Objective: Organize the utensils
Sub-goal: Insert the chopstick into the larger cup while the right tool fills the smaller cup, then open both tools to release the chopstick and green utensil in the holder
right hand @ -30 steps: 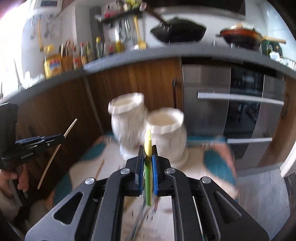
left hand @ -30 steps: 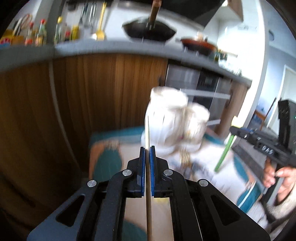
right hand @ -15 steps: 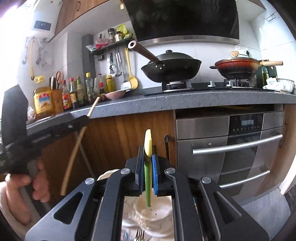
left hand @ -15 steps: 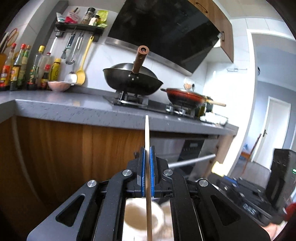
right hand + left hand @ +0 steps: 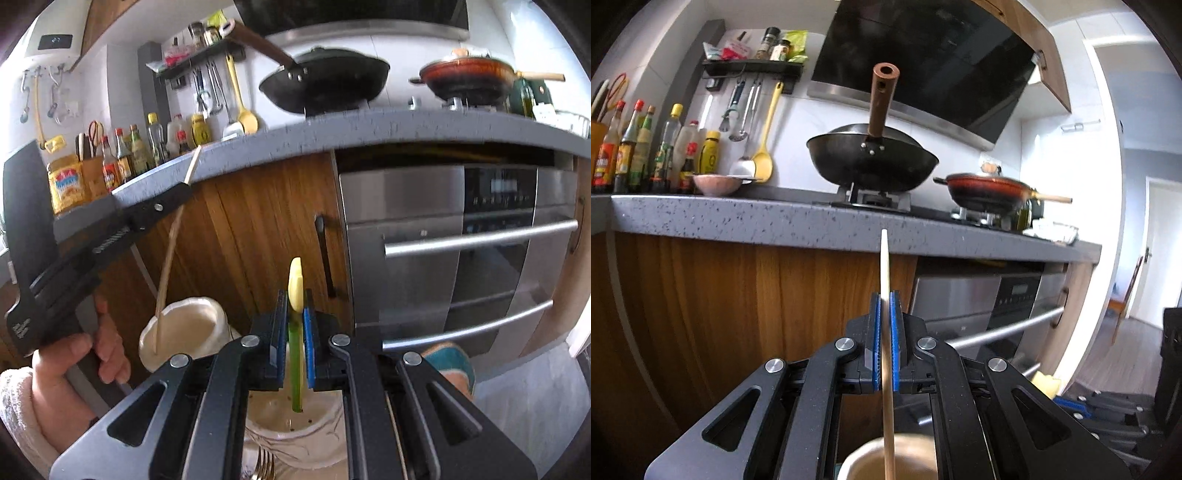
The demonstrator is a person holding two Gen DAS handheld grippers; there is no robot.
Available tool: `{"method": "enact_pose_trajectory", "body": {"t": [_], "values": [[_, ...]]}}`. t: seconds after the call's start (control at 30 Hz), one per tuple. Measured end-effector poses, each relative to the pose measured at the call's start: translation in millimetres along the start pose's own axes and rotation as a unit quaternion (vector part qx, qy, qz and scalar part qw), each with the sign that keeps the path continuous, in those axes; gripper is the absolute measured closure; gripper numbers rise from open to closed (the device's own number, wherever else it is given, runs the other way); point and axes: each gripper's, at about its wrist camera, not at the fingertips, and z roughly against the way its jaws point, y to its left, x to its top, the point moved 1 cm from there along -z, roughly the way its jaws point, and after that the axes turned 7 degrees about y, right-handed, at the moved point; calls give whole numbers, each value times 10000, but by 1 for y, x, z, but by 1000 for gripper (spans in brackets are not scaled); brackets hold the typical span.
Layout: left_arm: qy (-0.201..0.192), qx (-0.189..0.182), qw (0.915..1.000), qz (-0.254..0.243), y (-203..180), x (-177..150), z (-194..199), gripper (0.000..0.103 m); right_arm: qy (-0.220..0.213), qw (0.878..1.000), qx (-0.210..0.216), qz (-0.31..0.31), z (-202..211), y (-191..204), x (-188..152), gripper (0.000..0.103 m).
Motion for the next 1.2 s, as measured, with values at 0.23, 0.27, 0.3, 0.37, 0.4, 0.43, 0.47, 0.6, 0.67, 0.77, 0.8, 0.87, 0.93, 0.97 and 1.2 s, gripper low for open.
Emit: {"method": "enact_pose_trajectory", "body": {"t": [0.23, 0.27, 0.3, 0.37, 0.4, 0.43, 0.47, 0.6, 0.67, 0.77, 0.8, 0.87, 0.93, 0.97, 1.2], "values": [[201, -134, 9994, -231, -2, -25, 20, 98, 231, 9995, -47, -201, -11, -3, -20, 95], [249, -140, 9993, -242, -2, -28, 22, 98, 255, 9994, -66, -223, -11, -3, -22, 95], [287, -142, 9992, -247, -1, -31, 23, 98, 264, 9993, -88, -243, -12, -4, -23, 95], [375, -146, 9989, -260, 0, -38, 25, 98, 301, 9991, -98, -287, -13, -4, -27, 95], [442, -135, 9985, -281, 1, -41, 26, 98, 316, 9990, -97, -292, -13, -4, -27, 95], [511, -124, 9982, -305, 1, -43, 26, 98, 309, 9991, -106, -283, -13, -4, -28, 95], [558, -114, 9979, -312, 1, -45, 25, 98, 295, 9991, -134, -275, -12, -4, -29, 95], [770, -46, 9965, -312, 3, -51, 24, 98, 327, 9987, -170, -353, -12, -7, -27, 95], [789, -5, 9964, -323, 3, -52, 25, 98, 349, 9986, -187, -359, -13, -7, -26, 95], [857, 78, 9956, -367, 4, -53, 24, 97, 377, 9984, -248, -331, -13, -7, -25, 95], [893, 113, 9953, -366, 5, -53, 23, 96, 390, 9984, -265, -327, -14, -7, -25, 95], [961, 170, 9946, -358, 7, -55, 22, 89, 425, 9981, -294, -339, -14, -7, -24, 95], [963, 205, 9946, -318, 9, -54, 25, 78, 443, 9978, -352, -348, -14, -6, -23, 92], [960, 212, 9947, -303, 10, -53, 26, 77, 465, 9974, -404, -368, -13, -7, -21, 86], [902, 327, 9952, -176, 19, -43, 49, 48, 259, 9970, -408, -599, 9, -10, -16, 30]]}}
